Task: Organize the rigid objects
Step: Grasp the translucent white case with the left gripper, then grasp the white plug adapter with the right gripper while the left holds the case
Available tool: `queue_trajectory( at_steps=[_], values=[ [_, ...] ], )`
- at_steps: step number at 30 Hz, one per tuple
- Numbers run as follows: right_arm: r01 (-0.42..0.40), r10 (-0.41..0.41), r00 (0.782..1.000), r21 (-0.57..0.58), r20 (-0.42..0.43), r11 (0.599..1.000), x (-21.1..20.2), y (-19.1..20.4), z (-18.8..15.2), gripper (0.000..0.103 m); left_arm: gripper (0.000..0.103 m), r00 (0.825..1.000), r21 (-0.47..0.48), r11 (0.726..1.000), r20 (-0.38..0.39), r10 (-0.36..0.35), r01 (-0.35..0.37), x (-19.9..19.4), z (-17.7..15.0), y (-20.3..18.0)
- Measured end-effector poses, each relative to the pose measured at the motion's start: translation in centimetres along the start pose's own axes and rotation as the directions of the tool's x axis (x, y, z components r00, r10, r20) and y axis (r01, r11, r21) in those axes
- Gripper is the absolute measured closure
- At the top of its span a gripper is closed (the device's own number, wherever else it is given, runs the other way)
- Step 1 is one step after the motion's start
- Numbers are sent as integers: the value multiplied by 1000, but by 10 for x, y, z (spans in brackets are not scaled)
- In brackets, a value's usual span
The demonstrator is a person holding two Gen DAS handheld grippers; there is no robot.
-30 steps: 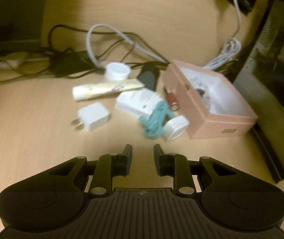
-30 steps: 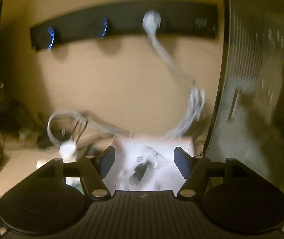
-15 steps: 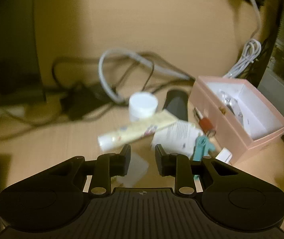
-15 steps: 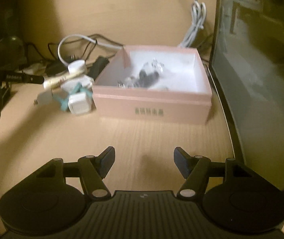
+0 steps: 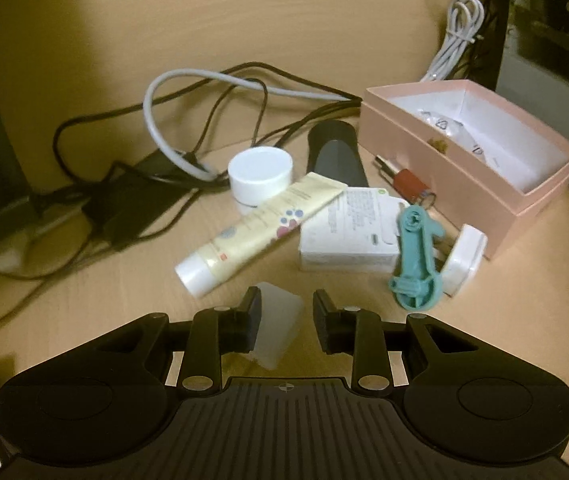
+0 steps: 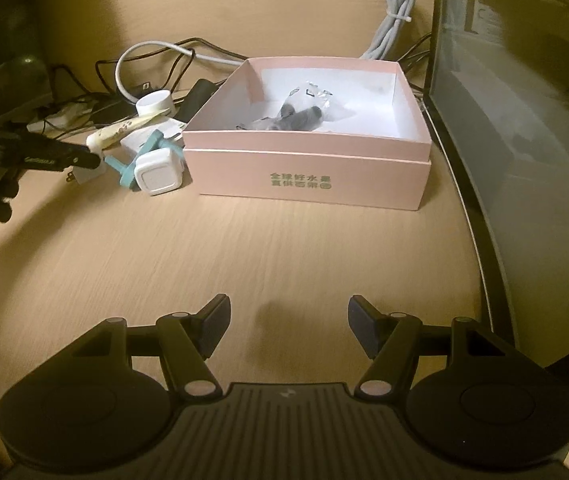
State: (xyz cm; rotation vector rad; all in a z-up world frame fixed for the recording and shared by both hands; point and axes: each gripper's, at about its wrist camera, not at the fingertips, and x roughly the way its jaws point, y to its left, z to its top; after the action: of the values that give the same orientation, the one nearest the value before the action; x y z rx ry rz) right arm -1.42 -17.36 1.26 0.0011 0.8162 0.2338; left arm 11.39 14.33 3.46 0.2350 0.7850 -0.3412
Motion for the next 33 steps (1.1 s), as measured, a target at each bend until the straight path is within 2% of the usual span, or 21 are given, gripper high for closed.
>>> queue_trajectory(
  at_steps=[7, 15, 22, 23, 26, 30, 33],
  values=[
    [14, -15, 1000, -37, -2, 999, -2, 9, -4, 37, 66, 999, -12, 999, 5, 44, -44, 8, 7, 9],
    [-1, 1, 1000, -33, -18, 999, 3, 13, -7, 37, 62, 999, -47, 998, 9, 35, -35, 10, 7, 10],
    [-8, 22, 995, -149, 94, 989, 12, 48, 18, 38, 62, 998, -94, 994, 12, 62, -61, 9, 8, 8],
    [-13, 33, 993, -174, 111, 985, 15, 55, 23, 39, 65, 998, -101, 993, 10, 67, -66, 9, 8, 8],
    [-32, 74, 986, -263, 151, 964, 25, 81, 38, 46, 65, 999, -115, 992, 10, 53, -51, 5, 5, 8],
    [32, 67, 975, -430, 211, 902, 46, 121, 48, 53, 65, 1000, -113, 993, 9, 28, -26, -7, -5, 4],
    [82, 44, 972, -510, 232, 857, 68, 141, 54, 55, 65, 1000, -144, 990, 1, 9, -9, -21, -17, -1]
  ],
)
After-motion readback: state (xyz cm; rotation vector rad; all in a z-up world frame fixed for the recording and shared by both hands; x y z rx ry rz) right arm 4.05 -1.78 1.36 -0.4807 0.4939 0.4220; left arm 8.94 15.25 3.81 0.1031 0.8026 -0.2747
